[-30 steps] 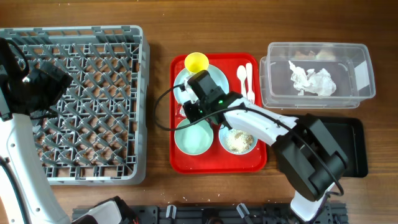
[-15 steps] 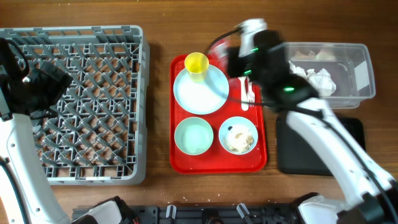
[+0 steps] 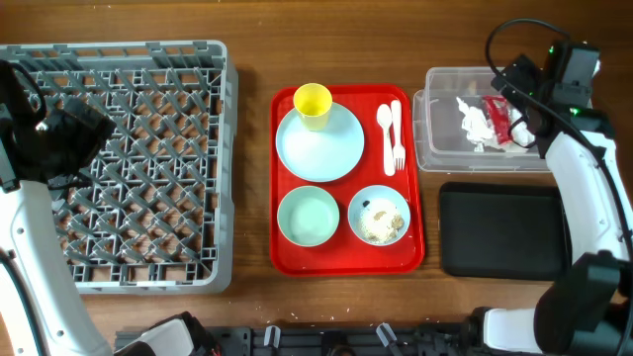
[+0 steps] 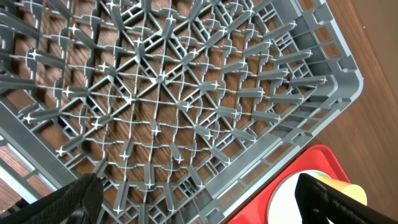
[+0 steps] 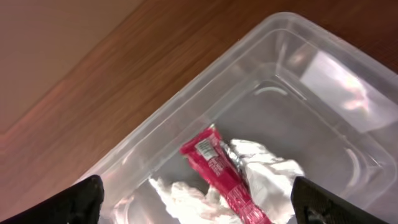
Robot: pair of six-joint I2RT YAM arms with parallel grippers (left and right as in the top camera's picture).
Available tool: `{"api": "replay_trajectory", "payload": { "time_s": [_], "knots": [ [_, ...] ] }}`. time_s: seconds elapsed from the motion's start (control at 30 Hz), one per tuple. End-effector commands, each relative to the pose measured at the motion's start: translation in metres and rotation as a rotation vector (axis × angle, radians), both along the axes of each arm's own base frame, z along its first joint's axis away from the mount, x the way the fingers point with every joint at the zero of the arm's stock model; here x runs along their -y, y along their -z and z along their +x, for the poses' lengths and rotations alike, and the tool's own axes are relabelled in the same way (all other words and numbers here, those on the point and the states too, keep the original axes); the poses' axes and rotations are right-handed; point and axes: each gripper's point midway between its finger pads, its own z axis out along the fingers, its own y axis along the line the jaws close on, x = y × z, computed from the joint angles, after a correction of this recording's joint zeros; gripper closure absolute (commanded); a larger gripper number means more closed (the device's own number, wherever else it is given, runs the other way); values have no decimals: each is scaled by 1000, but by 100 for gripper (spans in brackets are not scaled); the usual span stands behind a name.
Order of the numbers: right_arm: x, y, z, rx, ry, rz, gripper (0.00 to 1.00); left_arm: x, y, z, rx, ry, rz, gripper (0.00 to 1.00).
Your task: Sort waste into correct bins and load items into the dishwasher rack
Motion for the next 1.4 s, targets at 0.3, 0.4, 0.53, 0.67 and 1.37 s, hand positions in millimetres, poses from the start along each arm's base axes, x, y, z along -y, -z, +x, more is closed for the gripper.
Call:
{"api": "replay_trajectory", "payload": {
  "time_s": [0.3,0.4,0.53,0.67,1.37],
  "knots": [
    [26,-86,-120,-31,193,-203,1,-2,-4,1,15,-14,1,0],
    [29,-83,-127,-64,210,-219,0,-2,-4,1,15,-14,1,0],
    [51,-80,-143,-49,385,-155,0,-2,-4,1,15,-14,1,0],
    [61,-69,-159,-87,451,-89,0,-2,-4,1,15,-14,1,0],
    [61,-69,-159,-87,451,-89,0,304,-8,78,270,976,-29,0]
  ]
}}
